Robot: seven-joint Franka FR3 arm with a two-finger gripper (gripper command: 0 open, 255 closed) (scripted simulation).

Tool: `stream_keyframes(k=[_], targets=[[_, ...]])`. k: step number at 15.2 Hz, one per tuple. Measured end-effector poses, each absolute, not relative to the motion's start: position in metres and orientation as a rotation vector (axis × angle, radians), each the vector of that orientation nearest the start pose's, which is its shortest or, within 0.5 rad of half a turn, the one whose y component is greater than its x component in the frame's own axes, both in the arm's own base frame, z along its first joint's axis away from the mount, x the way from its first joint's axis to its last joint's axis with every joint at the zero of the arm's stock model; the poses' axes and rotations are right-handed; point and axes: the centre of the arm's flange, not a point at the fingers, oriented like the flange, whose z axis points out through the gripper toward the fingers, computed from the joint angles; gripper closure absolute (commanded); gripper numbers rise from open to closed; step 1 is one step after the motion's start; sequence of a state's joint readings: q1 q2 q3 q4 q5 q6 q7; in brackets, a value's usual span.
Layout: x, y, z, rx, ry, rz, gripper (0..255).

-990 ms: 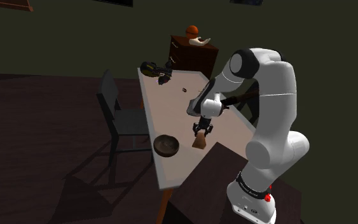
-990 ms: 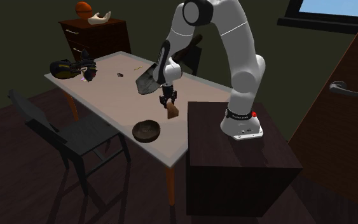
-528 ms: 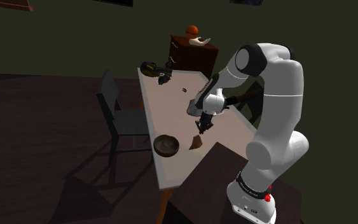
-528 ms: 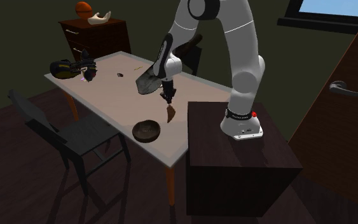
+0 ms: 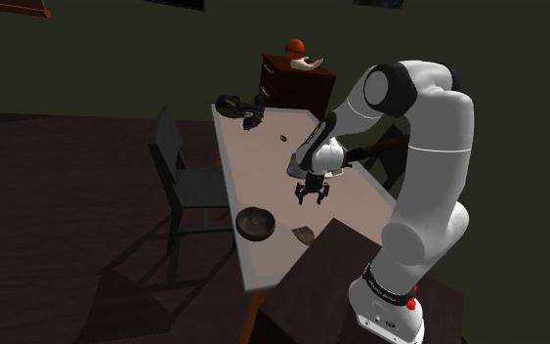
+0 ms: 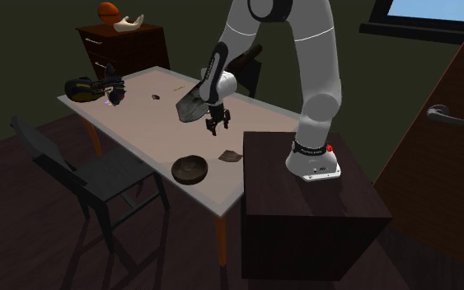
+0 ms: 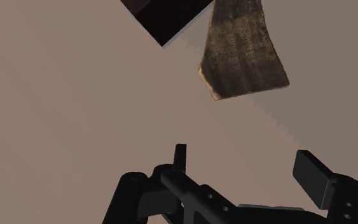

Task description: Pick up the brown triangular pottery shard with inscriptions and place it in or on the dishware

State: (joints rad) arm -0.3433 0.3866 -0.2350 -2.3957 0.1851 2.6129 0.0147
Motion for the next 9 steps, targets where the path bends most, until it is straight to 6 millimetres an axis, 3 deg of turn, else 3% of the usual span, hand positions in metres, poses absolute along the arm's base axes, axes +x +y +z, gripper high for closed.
stream_keyframes(k=[4, 9], targets=[[0.408, -0.204, 0.144, -3.036, 1.136, 0.37, 0], [0.403, -0.192, 0.125, -3.07, 1.142, 0.397, 0]])
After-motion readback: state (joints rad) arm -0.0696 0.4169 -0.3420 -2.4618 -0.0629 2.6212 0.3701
